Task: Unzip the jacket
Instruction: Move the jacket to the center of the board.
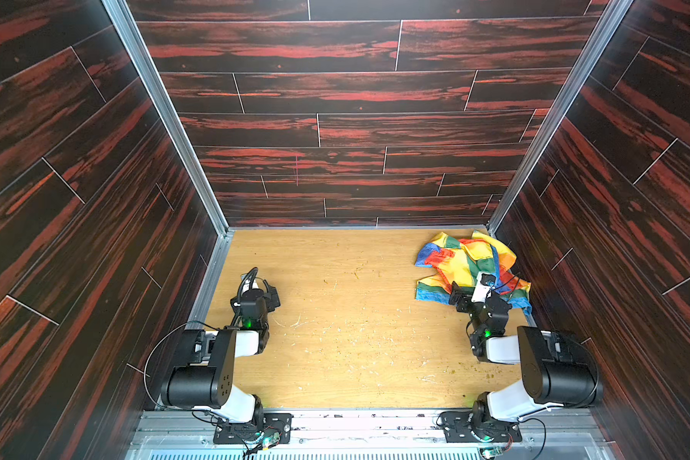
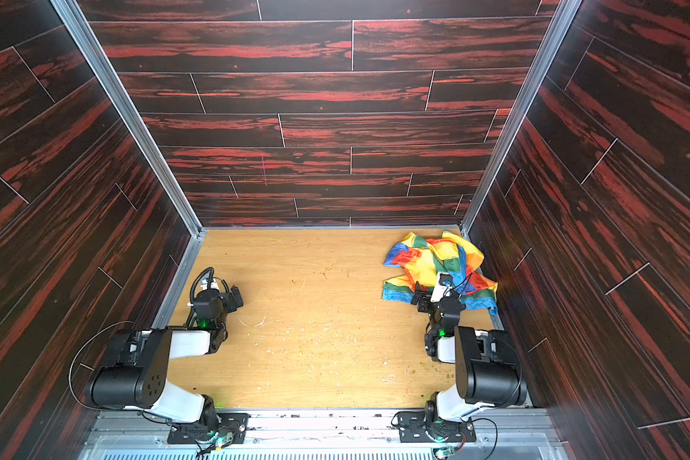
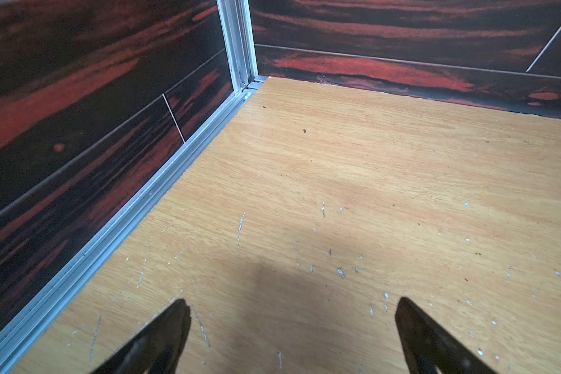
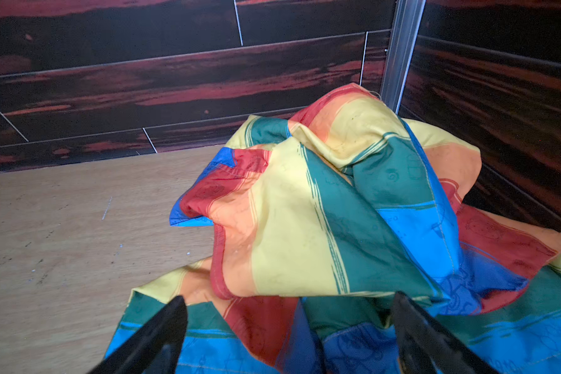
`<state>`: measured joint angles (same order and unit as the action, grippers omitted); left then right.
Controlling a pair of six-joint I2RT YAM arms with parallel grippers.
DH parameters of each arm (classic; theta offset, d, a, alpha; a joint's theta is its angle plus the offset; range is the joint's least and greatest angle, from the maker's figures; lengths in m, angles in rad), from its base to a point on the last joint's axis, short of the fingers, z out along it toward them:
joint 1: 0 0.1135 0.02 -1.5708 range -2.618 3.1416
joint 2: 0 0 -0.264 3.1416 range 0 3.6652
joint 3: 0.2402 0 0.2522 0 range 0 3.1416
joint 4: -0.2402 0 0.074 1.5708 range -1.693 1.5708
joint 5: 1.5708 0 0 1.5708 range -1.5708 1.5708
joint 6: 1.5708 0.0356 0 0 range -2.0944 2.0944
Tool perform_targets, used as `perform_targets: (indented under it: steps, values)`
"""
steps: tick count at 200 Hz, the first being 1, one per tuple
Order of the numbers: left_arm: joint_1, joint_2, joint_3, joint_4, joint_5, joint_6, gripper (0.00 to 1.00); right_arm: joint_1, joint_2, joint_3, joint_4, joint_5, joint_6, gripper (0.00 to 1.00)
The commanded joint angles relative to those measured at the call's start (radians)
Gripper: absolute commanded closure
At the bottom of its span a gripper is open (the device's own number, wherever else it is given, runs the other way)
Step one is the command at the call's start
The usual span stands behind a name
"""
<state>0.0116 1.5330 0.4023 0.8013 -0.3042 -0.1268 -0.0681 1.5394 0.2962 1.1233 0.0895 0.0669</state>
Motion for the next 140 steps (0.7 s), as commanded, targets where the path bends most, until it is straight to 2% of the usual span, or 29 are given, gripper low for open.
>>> perform_targets:
  steps: [1, 51, 75, 98, 121, 140]
  values:
    - [-0.003, 0.005, 0.018, 0.021, -0.01, 0.012, 0.0, -0.004, 0.023, 0.014, 0.016, -0.004, -0.008, 0.01]
    - [-0.009, -0.04, 0.013, 0.029, 0.009, 0.051, 0.0, -0.003, -0.023, -0.025, 0.053, 0.006, -0.003, 0.01]
    - [-0.031, -0.204, 0.067, -0.216, -0.042, 0.05, 0.0, -0.003, -0.131, -0.046, 0.003, 0.025, 0.001, 0.01]
    - [-0.032, -0.328, 0.107, -0.287, -0.054, 0.036, 0.0, -0.003, -0.242, -0.033, -0.105, 0.019, 0.005, 0.01]
    - [-0.033, -0.368, 0.191, -0.37, -0.04, 0.016, 0.0, -0.004, -0.333, 0.005, -0.199, -0.022, 0.061, 0.01]
    - [-0.033, -0.36, 0.297, -0.481, -0.076, -0.071, 0.0, -0.004, -0.374, 0.077, -0.319, -0.094, 0.154, 0.01]
